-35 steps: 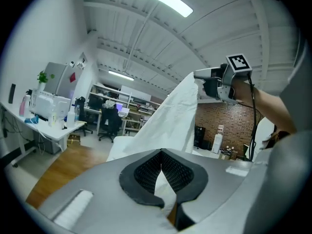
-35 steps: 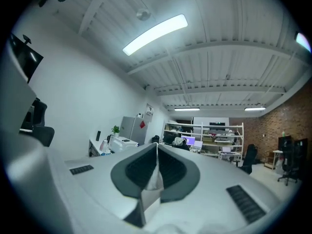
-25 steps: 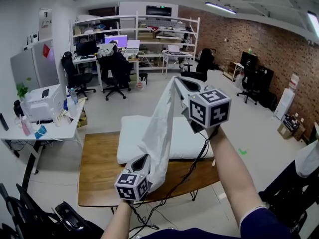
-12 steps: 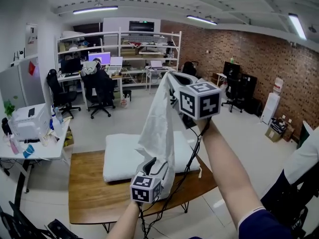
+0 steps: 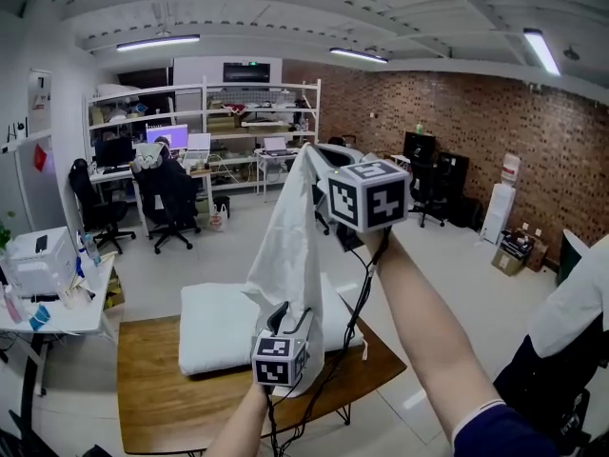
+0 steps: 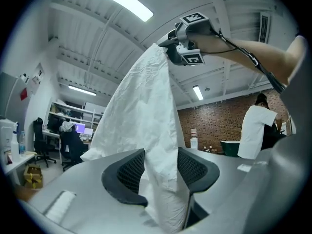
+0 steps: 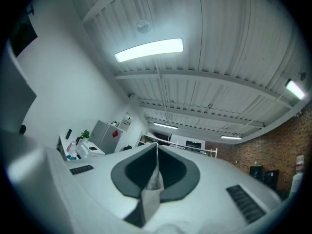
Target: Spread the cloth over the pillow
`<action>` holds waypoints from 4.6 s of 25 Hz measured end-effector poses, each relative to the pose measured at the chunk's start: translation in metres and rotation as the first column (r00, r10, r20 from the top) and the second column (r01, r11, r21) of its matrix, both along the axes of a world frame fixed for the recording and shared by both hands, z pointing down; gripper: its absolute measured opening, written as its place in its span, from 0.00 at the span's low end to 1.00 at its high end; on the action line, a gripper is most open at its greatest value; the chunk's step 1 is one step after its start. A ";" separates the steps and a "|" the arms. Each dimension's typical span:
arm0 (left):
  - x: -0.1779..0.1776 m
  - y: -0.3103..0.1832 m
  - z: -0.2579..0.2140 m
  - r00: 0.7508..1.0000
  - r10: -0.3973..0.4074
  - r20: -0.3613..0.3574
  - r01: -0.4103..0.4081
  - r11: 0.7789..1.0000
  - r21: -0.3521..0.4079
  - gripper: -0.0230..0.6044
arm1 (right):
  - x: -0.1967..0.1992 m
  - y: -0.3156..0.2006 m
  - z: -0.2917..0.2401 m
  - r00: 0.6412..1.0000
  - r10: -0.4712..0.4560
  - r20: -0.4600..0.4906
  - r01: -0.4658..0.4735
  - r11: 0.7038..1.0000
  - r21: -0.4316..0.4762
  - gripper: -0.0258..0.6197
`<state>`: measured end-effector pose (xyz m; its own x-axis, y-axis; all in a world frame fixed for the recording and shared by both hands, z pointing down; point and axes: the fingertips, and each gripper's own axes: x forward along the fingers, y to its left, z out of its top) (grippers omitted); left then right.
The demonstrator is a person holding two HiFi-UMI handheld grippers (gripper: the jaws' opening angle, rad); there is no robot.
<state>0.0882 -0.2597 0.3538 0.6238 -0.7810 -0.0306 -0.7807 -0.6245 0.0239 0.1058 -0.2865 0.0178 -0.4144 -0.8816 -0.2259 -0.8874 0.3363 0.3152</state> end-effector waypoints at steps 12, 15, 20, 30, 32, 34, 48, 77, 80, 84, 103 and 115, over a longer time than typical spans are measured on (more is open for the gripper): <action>-0.057 -0.004 -0.025 1.000 -0.025 0.006 0.025 0.997 0.075 0.08 | 0.052 -0.006 0.007 0.997 0.066 0.037 -0.066 0.998 -0.002 0.07; -0.073 0.001 -0.031 1.000 -0.011 -0.005 0.012 0.996 0.088 0.09 | 0.056 -0.008 0.011 0.996 0.080 0.048 -0.080 0.997 -0.008 0.07; -0.092 0.010 -0.041 1.000 -0.025 -0.012 0.026 0.993 0.112 0.11 | 0.055 -0.007 0.013 0.995 0.085 0.061 -0.084 0.996 -0.016 0.07; -0.131 -0.011 -0.061 0.990 -0.142 -0.001 0.142 0.986 0.092 0.06 | 0.050 0.004 0.010 0.995 0.079 0.068 -0.079 0.997 -0.003 0.07; -0.144 -0.018 -0.073 0.986 -0.166 -0.016 0.166 0.982 0.088 0.06 | 0.054 0.007 0.010 0.993 0.090 0.071 -0.090 0.996 -0.001 0.07; -0.161 -0.027 -0.088 0.979 -0.202 -0.029 0.204 0.975 0.083 0.06 | 0.058 0.008 0.012 0.992 0.100 0.077 -0.100 0.995 -0.004 0.07; -0.235 -0.055 -0.265 0.929 -0.370 -0.020 0.364 0.902 0.233 0.06 | 0.092 0.009 0.023 0.986 0.153 0.071 -0.151 0.988 -0.041 0.07; -0.295 -0.004 -0.358 0.807 -0.582 -0.097 0.577 0.742 0.343 0.06 | 0.036 0.003 0.004 0.994 -0.083 0.068 0.081 0.997 0.018 0.07; -0.290 -0.007 -0.351 0.803 -0.588 -0.098 0.583 0.742 0.332 0.06 | 0.040 -0.002 0.009 0.993 -0.094 0.072 0.093 0.996 0.011 0.07; -0.284 -0.021 -0.348 0.813 -0.574 -0.094 0.569 0.751 0.335 0.06 | 0.045 -0.007 0.013 0.993 -0.087 0.075 0.087 0.996 0.010 0.07; -0.122 -0.249 -0.336 0.956 -0.285 -0.066 0.292 0.938 0.188 0.06 | 0.074 0.057 0.008 0.997 0.038 0.071 -0.042 0.997 0.061 0.07; 0.071 -0.303 -0.319 0.992 -0.041 -0.122 0.048 0.997 0.056 0.06 | 0.096 0.073 0.023 0.987 0.160 0.026 -0.160 0.987 -0.006 0.07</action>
<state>0.1588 -0.5632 0.0350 0.5778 -0.8023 -0.1500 -0.8011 -0.5926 0.0840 0.2021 -0.2140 0.0405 -0.2621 -0.9370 -0.2310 -0.9378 0.1909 0.2899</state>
